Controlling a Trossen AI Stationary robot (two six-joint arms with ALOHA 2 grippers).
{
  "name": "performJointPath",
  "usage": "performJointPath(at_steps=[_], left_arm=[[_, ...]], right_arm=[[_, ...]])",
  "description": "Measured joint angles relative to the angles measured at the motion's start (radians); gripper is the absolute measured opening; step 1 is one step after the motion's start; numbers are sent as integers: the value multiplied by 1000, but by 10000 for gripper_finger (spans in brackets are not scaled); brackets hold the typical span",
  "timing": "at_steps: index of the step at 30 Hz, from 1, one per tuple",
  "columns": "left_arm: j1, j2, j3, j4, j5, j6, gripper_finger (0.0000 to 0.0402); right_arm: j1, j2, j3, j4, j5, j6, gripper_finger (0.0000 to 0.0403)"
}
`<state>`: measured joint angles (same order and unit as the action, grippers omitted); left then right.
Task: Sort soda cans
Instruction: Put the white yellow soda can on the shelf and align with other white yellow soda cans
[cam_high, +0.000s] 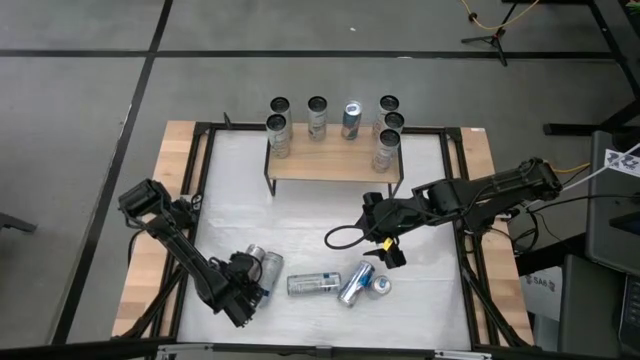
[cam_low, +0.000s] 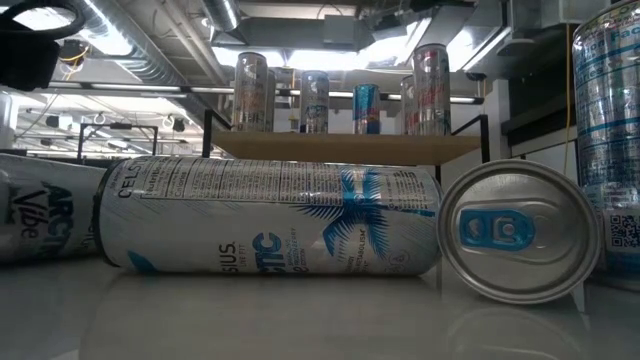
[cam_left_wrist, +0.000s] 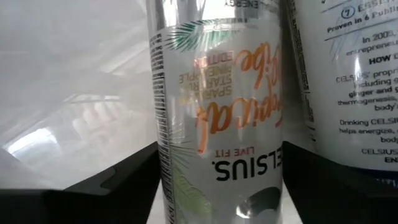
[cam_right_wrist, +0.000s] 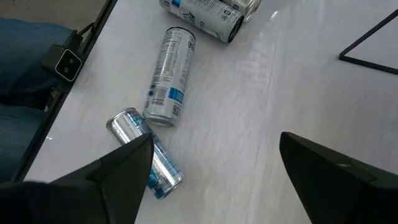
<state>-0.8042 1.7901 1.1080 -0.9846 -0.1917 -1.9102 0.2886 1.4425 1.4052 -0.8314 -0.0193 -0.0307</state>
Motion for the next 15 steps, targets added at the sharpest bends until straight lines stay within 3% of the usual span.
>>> performJointPath(at_steps=[8,15], left_arm=[[31,-5,2,-1,61,31,239],[55,-60,0,-4,90,62,236]], right_arm=[[0,0,0,0,0,0,344],[-1,0,0,0,0,0,344]])
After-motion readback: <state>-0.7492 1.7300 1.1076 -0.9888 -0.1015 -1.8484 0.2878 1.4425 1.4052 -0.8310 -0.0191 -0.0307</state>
